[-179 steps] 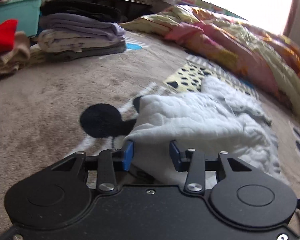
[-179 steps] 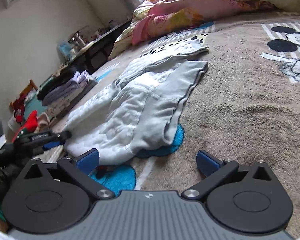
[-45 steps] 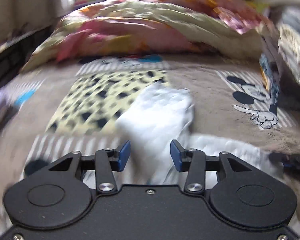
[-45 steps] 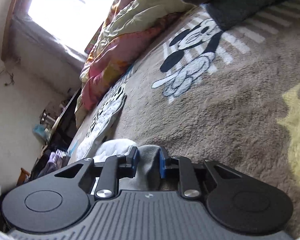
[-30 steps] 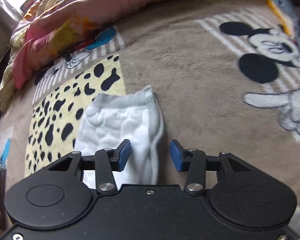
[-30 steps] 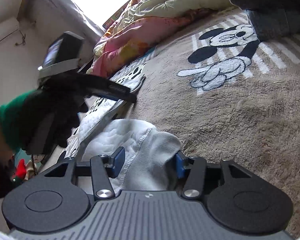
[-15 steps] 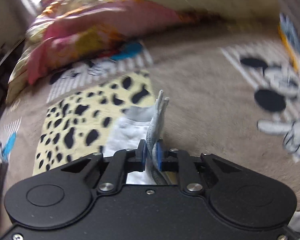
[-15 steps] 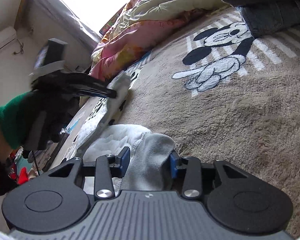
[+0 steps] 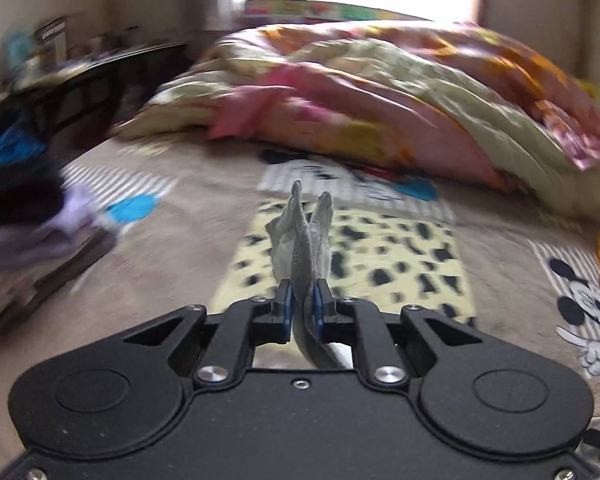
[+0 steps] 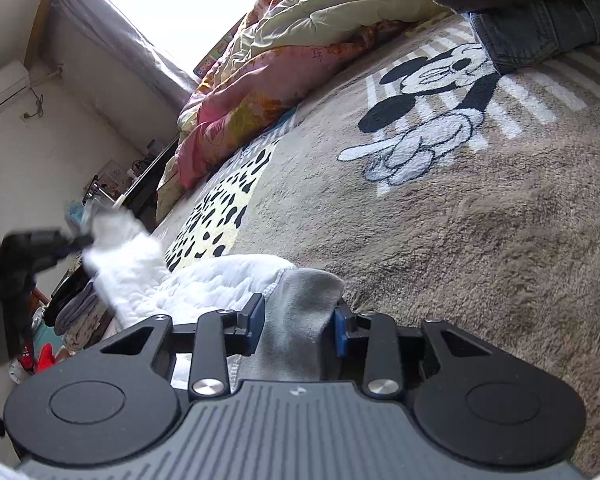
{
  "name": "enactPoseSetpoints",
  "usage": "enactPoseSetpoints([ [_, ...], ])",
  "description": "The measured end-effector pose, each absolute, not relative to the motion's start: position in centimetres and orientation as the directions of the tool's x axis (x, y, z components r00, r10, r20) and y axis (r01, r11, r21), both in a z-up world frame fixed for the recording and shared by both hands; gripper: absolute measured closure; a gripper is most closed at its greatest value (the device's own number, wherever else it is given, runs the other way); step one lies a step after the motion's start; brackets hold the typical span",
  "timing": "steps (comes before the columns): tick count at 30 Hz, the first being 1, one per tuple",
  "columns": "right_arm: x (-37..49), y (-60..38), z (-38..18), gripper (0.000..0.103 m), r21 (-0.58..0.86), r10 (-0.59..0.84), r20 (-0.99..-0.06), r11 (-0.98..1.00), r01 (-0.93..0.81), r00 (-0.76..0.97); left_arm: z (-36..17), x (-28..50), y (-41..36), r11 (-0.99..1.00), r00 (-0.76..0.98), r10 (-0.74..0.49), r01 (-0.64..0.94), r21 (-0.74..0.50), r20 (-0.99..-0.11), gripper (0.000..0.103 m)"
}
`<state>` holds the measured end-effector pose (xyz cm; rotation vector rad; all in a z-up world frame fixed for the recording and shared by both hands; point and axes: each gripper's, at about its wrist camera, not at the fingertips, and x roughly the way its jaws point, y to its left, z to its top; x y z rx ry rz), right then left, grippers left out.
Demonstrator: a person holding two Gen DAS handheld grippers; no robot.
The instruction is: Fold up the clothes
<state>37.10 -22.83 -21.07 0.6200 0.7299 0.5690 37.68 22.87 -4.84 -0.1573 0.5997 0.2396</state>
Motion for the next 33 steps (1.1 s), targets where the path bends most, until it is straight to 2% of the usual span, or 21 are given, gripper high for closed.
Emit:
enactPoseSetpoints([
  [2, 37.1, -22.8, -21.1, 0.071, 0.683, 0.658, -0.431, 0.685, -0.253, 0.618, -7.0, 35.7, 25.6, 0.937, 0.798, 0.189, -0.322, -0.139, -0.572, 0.093],
  [4, 37.2, -22.8, -21.2, 0.072, 0.683, 0.655, -0.433, 0.687, -0.250, 0.619, -10.5, 34.6, 28.1, 0.910, 0.751, 0.202, -0.382, -0.164, -0.629, 0.092],
  [5, 37.3, -22.8, -21.2, 0.073, 0.683, 0.655, -0.433, 0.687, -0.248, 0.620, -12.5, 34.5, 28.9, 0.899, 0.697, 0.206, -0.412, -0.148, -0.687, 0.078],
  [6, 37.3, -22.8, -21.2, 0.073, 0.684, 0.654, -0.433, 0.686, -0.246, 0.620, -14.2, 34.3, 29.7, 0.883, 0.646, 0.211, -0.448, -0.141, -0.733, 0.071],
  [8, 37.5, -22.9, -21.3, 0.073, 0.691, 0.655, -0.432, 0.682, -0.240, 0.620, -14.8, 32.5, 30.8, 0.849, 0.701, 0.173, -0.462, -0.255, -0.692, 0.058],
  [11, 37.8, -23.0, -21.4, 0.073, 0.705, 0.660, -0.427, 0.671, -0.230, 0.617, -14.4, 32.2, 32.2, 0.798, 0.715, 0.166, -0.502, -0.332, -0.680, 0.058],
  [15, 38.3, -22.9, -21.4, 0.073, 0.711, 0.666, -0.428, 0.665, -0.228, 0.611, -14.6, 33.9, 33.5, 0.781, 0.687, 0.172, -0.532, -0.328, -0.706, 0.058],
  [16, 38.4, -22.7, -21.3, 0.073, 0.704, 0.667, -0.432, 0.670, -0.235, 0.607, -14.6, 34.5, 33.1, 0.804, 0.681, 0.171, -0.514, -0.298, -0.712, 0.058],
  [17, 38.4, -22.4, -21.2, 0.075, 0.692, 0.671, -0.441, 0.677, -0.251, 0.596, -14.5, 35.0, 32.5, 0.840, 0.672, 0.177, -0.483, -0.246, -0.719, 0.074],
  [19, 38.8, -21.5, -20.9, 0.094, 0.673, 0.694, -0.456, 0.678, -0.294, 0.557, -13.9, 35.4, 31.6, 0.886, 0.678, 0.168, -0.422, -0.191, -0.716, 0.090],
  [20, 38.7, -21.1, -20.6, 0.094, 0.656, 0.687, -0.457, 0.689, -0.308, 0.565, -13.4, 35.3, 31.4, 0.894, 0.698, 0.169, -0.406, -0.191, -0.696, 0.090],
  [23, 37.6, -21.3, -18.9, 0.094, 0.615, 0.642, -0.404, 0.718, -0.326, 0.652, -11.4, 34.9, 30.9, 0.916, 0.787, 0.178, -0.351, -0.192, -0.590, 0.090],
  [24, 37.6, -21.7, -18.5, 0.094, 0.610, 0.628, -0.392, 0.724, -0.321, 0.672, -11.2, 35.3, 30.9, 0.917, 0.791, 0.189, -0.355, -0.184, -0.582, 0.090],
  [26, 37.6, -22.2, -18.6, 0.094, 0.604, 0.607, -0.398, 0.738, -0.301, 0.688, -11.7, 36.3, 31.0, 0.915, 0.769, 0.204, -0.370, -0.162, -0.606, 0.090],
  [27, 37.6, -22.3, -18.8, 0.094, 0.602, 0.594, -0.406, 0.745, -0.285, 0.695, -12.7, 37.2, 31.0, 0.915, 0.722, 0.217, -0.385, -0.120, -0.657, 0.088],
  [28, 37.6, -22.4, -19.1, 0.094, 0.597, 0.579, -0.420, 0.756, -0.267, 0.699, -14.1, 38.4, 30.8, 0.918, 0.642, 0.229, -0.393, -0.057, -0.732, 0.083],
  [29, 38.0, -22.2, -19.5, 0.094, 0.582, 0.561, -0.458, 0.776, -0.244, 0.690, -14.8, 38.7, 30.4, 0.922, 0.612, 0.249, -0.386, -0.009, -0.751, 0.078],
  [30, 38.3, -21.8, -20.0, 0.093, 0.568, 0.552, -0.495, 0.790, -0.231, 0.671, -14.4, 38.5, 29.9, 0.920, 0.617, 0.289, -0.390, 0.034, -0.732, 0.070],
  [31, 38.5, -21.6, -20.2, 0.094, 0.558, 0.547, -0.516, 0.799, -0.226, 0.660, -13.8, 38.3, 29.5, 0.911, 0.604, 0.331, -0.405, 0.079, -0.725, 0.058],
  [33, 38.3, -21.6, -19.9, 0.087, 0.546, 0.533, -0.518, 0.808, -0.221, 0.669, -12.5, 36.5, 28.3, 0.906, 0.631, 0.370, -0.408, 0.115, -0.682, 0.058],
])
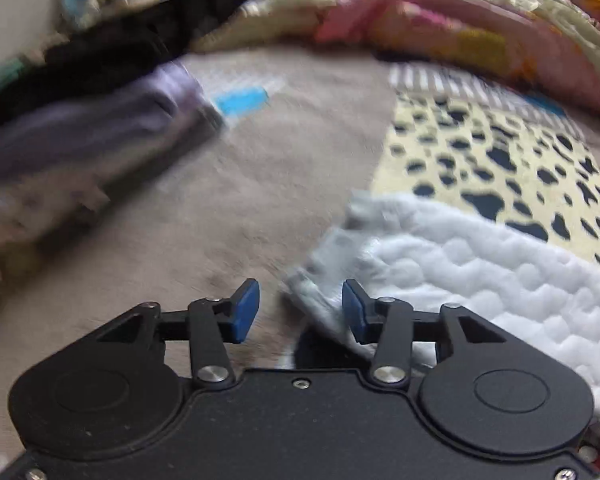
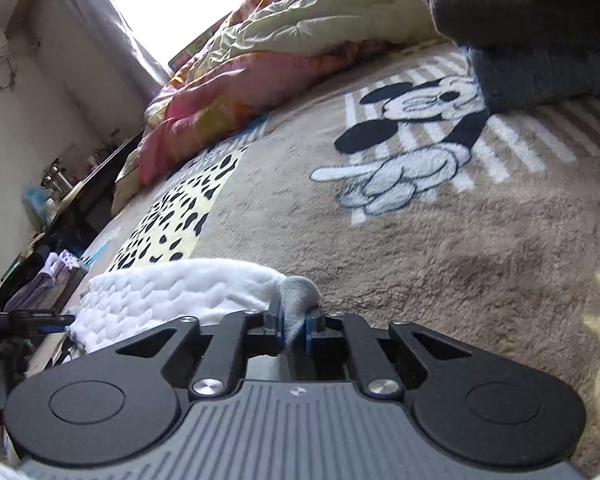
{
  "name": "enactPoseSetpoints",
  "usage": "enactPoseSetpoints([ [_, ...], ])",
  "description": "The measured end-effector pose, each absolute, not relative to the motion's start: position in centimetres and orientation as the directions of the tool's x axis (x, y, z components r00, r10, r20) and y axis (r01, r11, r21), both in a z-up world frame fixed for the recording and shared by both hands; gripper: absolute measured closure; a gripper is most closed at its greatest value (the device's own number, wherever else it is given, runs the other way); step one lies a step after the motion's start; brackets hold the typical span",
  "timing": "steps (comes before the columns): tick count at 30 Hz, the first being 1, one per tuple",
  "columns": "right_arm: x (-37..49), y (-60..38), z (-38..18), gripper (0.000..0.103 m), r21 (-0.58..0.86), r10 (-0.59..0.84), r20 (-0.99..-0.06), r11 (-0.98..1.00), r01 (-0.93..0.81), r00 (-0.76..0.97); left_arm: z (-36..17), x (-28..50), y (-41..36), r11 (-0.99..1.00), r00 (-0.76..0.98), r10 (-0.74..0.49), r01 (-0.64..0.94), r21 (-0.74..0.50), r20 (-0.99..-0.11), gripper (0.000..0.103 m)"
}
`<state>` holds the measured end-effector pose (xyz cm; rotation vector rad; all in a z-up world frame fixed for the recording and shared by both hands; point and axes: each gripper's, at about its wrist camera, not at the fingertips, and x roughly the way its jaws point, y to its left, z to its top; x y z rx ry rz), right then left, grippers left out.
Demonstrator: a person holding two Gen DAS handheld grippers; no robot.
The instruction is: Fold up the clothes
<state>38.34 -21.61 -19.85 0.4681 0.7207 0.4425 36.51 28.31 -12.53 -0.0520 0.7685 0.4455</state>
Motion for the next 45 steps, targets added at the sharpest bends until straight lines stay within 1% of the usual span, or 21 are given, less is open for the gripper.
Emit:
enactPoseSetpoints([
  [2, 38.0, -21.8, -19.4, 0.068, 0.533, 0.518, -0.517, 0.818, -0.217, 0.681, -11.2, 34.3, 26.7, 0.911, 0.673, 0.379, -0.390, 0.131, -0.636, 0.058],
  [5, 36.9, -21.6, -17.7, 0.060, 0.445, 0.468, -0.503, 0.861, -0.247, 0.726, -10.4, 29.5, 23.3, 0.946, 0.745, 0.292, -0.318, 0.065, -0.600, 0.058],
  [7, 36.0, -21.5, -16.3, 0.060, 0.399, 0.469, -0.458, 0.867, -0.297, 0.755, -10.7, 26.3, 20.7, 0.967, 0.783, 0.209, -0.254, 0.005, -0.587, 0.058],
  [10, 34.4, -20.3, -14.6, 0.061, 0.405, 0.618, -0.370, 0.779, -0.478, 0.694, -11.5, 23.8, 16.2, 0.986, 0.823, 0.036, -0.122, -0.115, -0.567, 0.058],
  [12, 33.5, -18.7, -14.6, 0.069, 0.448, 0.733, -0.348, 0.677, -0.584, 0.584, -12.0, 23.8, 13.2, 0.986, 0.841, -0.054, -0.041, -0.162, -0.539, 0.060],
  [14, 32.7, -16.6, -15.2, 0.075, 0.474, 0.796, -0.371, 0.605, -0.640, 0.478, -13.4, 24.2, 10.4, 0.990, 0.832, -0.086, 0.008, -0.143, -0.548, 0.061],
  [15, 32.3, -15.1, -15.7, 0.077, 0.428, 0.779, -0.450, 0.617, -0.661, 0.436, -14.3, 24.5, 9.2, 0.992, 0.810, -0.093, 0.027, -0.121, -0.579, 0.061],
  [16, 31.9, -13.6, -16.8, 0.078, 0.332, 0.716, -0.555, 0.657, -0.677, 0.423, -15.7, 25.3, 8.3, 0.997, 0.768, -0.070, 0.031, -0.072, -0.637, 0.060],
  [17, 31.7, -13.1, -17.9, 0.082, 0.262, 0.658, -0.613, 0.692, -0.673, 0.437, -16.7, 25.2, 7.9, 0.999, 0.776, -0.035, 0.041, -0.005, -0.629, 0.060],
  [18, 31.9, -14.0, -17.9, 0.082, 0.308, 0.673, -0.598, 0.695, -0.650, 0.436, -16.8, 24.6, 7.7, 0.997, 0.796, -0.017, 0.055, 0.045, -0.605, 0.060],
  [20, 32.3, -15.8, -17.9, 0.093, 0.382, 0.693, -0.572, 0.699, -0.605, 0.439, -16.0, 23.7, 8.7, 0.999, 0.788, 0.030, 0.002, 0.051, -0.614, 0.060],
  [24, 31.0, -19.0, -17.8, 0.097, 0.379, 0.675, -0.574, 0.721, -0.580, 0.464, -15.9, 19.9, 13.5, 0.982, 0.774, 0.183, -0.171, 0.077, -0.606, 0.060],
  [28, 27.9, -19.2, -17.6, 0.097, 0.248, 0.598, -0.600, 0.771, -0.587, 0.532, -16.8, 13.8, 17.9, 0.950, 0.767, 0.239, -0.311, -0.018, -0.596, 0.057],
  [30, 25.9, -19.2, -17.8, 0.096, 0.180, 0.558, -0.601, 0.792, -0.584, 0.572, -17.5, 11.2, 19.9, 0.918, 0.757, 0.269, -0.389, -0.080, -0.595, 0.043],
  [31, 25.0, -19.3, -17.7, 0.096, 0.151, 0.540, -0.602, 0.800, -0.580, 0.589, -17.8, 10.2, 20.8, 0.897, 0.751, 0.284, -0.428, -0.112, -0.596, 0.047],
  [34, 22.3, -20.1, -17.3, 0.091, 0.083, 0.490, -0.592, 0.826, -0.557, 0.639, -16.6, 9.0, 21.9, 0.852, 0.761, 0.324, -0.493, -0.177, -0.563, 0.051],
  [37, 19.8, -21.1, -17.3, 0.072, 0.070, 0.434, -0.572, 0.871, -0.486, 0.696, -15.5, 8.2, 21.8, 0.855, 0.804, 0.305, -0.468, -0.226, -0.511, 0.051],
  [39, 18.3, -21.2, -17.1, 0.072, 0.061, 0.412, -0.552, 0.887, -0.458, 0.725, -15.6, 8.1, 21.7, 0.860, 0.822, 0.274, -0.442, -0.255, -0.500, 0.051],
  [41, 16.6, -20.5, -16.9, 0.072, 0.033, 0.420, -0.530, 0.878, -0.477, 0.737, -16.8, 8.7, 22.0, 0.866, 0.804, 0.216, -0.420, -0.271, -0.554, 0.047],
  [42, 15.8, -19.7, -17.0, 0.072, -0.007, 0.417, -0.532, 0.868, -0.496, 0.737, -17.5, 9.3, 22.2, 0.869, 0.777, 0.187, -0.416, -0.267, -0.601, 0.047],
  [45, 13.6, -17.3, -17.3, 0.073, -0.135, 0.408, -0.544, 0.820, -0.556, 0.734, -17.3, 9.2, 21.5, 0.903, 0.777, 0.196, -0.381, -0.200, -0.598, 0.047],
])
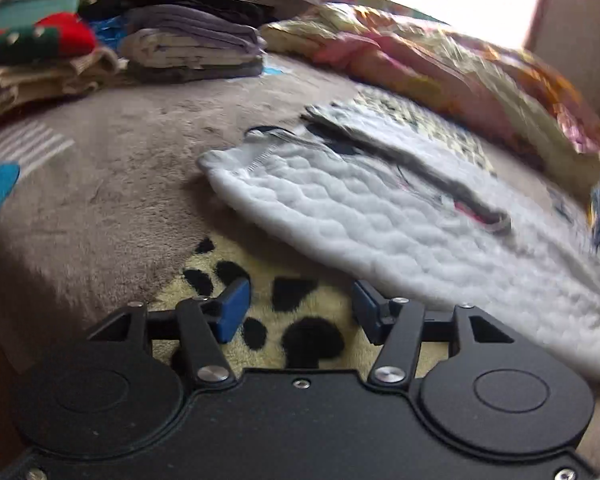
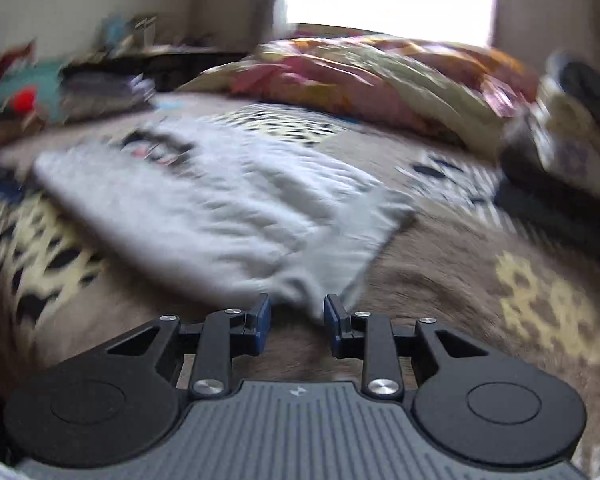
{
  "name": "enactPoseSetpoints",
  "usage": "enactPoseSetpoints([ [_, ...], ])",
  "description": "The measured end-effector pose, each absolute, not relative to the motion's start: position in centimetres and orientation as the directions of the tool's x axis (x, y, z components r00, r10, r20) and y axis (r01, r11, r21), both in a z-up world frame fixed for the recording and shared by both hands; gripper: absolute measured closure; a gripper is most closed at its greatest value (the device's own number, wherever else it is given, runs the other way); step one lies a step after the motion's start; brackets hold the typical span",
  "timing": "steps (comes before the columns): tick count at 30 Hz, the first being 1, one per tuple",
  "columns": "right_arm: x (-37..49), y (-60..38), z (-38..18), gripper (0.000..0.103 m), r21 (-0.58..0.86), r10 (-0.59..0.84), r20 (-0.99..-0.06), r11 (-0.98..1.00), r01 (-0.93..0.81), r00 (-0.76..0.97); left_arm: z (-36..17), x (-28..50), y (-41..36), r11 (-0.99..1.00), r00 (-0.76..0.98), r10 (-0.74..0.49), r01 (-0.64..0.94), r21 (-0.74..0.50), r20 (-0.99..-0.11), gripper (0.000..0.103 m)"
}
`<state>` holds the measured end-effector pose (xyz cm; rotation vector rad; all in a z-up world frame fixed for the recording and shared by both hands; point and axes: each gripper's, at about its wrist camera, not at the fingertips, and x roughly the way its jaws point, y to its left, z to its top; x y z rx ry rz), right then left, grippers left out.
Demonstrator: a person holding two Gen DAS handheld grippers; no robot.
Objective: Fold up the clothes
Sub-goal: 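Release the garment with both grippers and lay it flat, then grasp the grey hem of the garment with the right gripper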
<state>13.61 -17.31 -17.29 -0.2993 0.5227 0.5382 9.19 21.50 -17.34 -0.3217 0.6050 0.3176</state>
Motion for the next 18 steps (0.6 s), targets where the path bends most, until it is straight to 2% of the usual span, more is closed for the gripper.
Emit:
enactPoseSetpoints([
  [2, 12.3, -15.4, -18.0, 0.069, -0.262, 0.364, -0.572, 0.768, -0.585, 0.735, -17.2, 9.0, 21.3, 0.919, 0.776, 0.187, -0.354, -0.170, -0.603, 0.046],
  [6, 11.0, -13.3, -18.3, 0.066, -0.472, 0.292, -0.565, 0.653, -0.592, 0.772, -17.0, 8.6, 21.6, 0.945, 0.774, 0.185, -0.310, -0.108, -0.605, 0.046],
  [8, 10.8, -12.6, -18.2, 0.053, -0.554, 0.261, -0.552, 0.595, -0.582, 0.792, -16.8, 8.3, 22.2, 0.948, 0.770, 0.201, -0.309, -0.078, -0.605, 0.046],
  [11, 10.6, -11.9, -18.5, 0.040, -0.662, 0.232, -0.521, 0.497, -0.561, 0.821, -17.4, 8.2, 23.5, 0.954, 0.770, 0.241, -0.301, -0.003, -0.591, 0.046],
  [14, 10.9, -12.1, -19.1, 0.038, -0.715, 0.248, -0.494, 0.430, -0.552, 0.833, -18.0, 8.5, 25.0, 0.943, 0.759, 0.328, -0.302, 0.143, -0.562, 0.044],
  [16, 11.2, -12.5, -19.3, 0.038, -0.726, 0.270, -0.479, 0.412, -0.550, 0.835, -18.1, 8.6, 26.1, 0.948, 0.778, 0.318, -0.274, 0.164, -0.541, 0.044],
  [18, 11.6, -12.9, -19.6, 0.038, -0.728, 0.288, -0.463, 0.417, -0.545, 0.838, -18.5, 8.9, 26.0, 0.941, 0.796, 0.324, -0.216, 0.260, -0.511, 0.044],
])
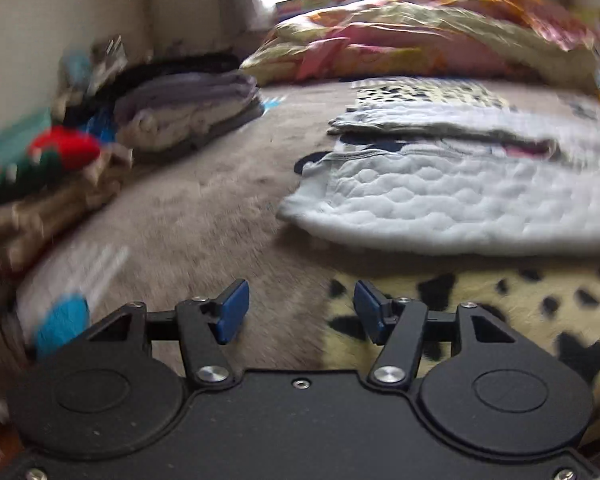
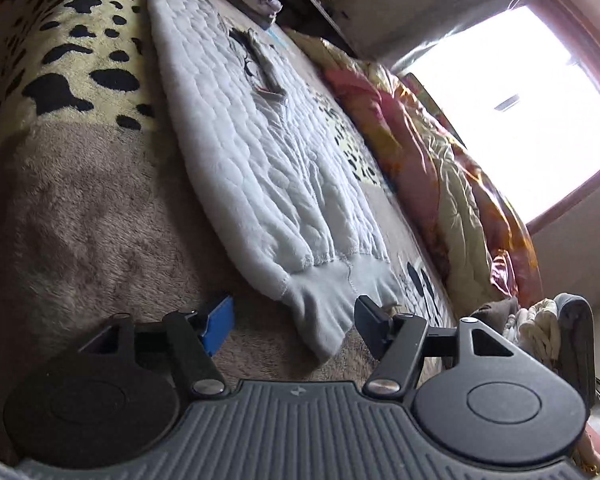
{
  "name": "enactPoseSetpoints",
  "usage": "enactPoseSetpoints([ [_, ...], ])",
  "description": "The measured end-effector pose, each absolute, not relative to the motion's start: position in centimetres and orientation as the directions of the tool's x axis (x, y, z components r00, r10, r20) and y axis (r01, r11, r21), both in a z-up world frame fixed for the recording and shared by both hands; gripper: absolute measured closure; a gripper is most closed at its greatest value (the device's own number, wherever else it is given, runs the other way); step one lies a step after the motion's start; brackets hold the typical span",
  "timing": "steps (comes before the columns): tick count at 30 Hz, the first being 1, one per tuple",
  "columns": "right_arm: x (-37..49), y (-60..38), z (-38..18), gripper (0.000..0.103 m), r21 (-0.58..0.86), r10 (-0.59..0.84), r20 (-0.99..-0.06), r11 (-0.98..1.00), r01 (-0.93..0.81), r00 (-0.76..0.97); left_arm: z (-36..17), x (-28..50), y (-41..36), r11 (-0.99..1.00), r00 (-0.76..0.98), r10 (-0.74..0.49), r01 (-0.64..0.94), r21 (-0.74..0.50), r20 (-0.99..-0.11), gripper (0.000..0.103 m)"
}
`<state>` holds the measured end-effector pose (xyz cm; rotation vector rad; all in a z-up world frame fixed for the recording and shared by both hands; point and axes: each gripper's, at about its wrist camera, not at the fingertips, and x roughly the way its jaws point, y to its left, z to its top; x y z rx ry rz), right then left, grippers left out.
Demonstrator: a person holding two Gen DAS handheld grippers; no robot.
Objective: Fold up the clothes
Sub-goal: 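Grasp the grey hem of the garment with the right gripper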
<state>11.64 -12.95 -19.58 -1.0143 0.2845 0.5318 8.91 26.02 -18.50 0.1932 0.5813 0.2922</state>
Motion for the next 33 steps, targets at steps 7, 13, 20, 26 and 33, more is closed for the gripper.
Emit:
enactPoseSetpoints([
  [7, 12.2, -13.4, -20.4, 0.043, -0.750, 0.313, -0.392, 0.436, -0.497, 0.865, -19.7, 10.3, 25.7, 0.793, 0.883, 0.227, 0.077, 0.604, -0.410, 0.044],
  [13, 12.4, -12.9, -20.9, 0.063, -0.765, 0.330, -0.386, 0.407, -0.498, 0.862, -19.9, 12.8, 26.1, 0.707, 0.886, 0.165, 0.199, 0.678, -0.433, 0.074],
  [20, 14.0, -14.0, -18.4, 0.095, -0.630, 0.351, -0.428, 0.544, -0.554, 0.833, -16.7, 13.8, 28.2, 0.859, 0.909, 0.039, 0.181, 0.479, -0.415, 0.092],
  [26, 16.5, -14.8, -15.6, 0.095, -0.510, 0.372, -0.391, 0.674, -0.534, 0.842, -14.9, 16.2, 29.3, 0.932, 0.926, -0.010, 0.145, 0.331, -0.378, 0.093],
  [33, 21.8, -15.3, -14.4, 0.098, -0.360, 0.355, -0.361, 0.800, -0.480, 0.862, -13.0, 21.7, 29.0, 0.963, 0.935, 0.016, 0.081, 0.256, -0.355, 0.094],
])
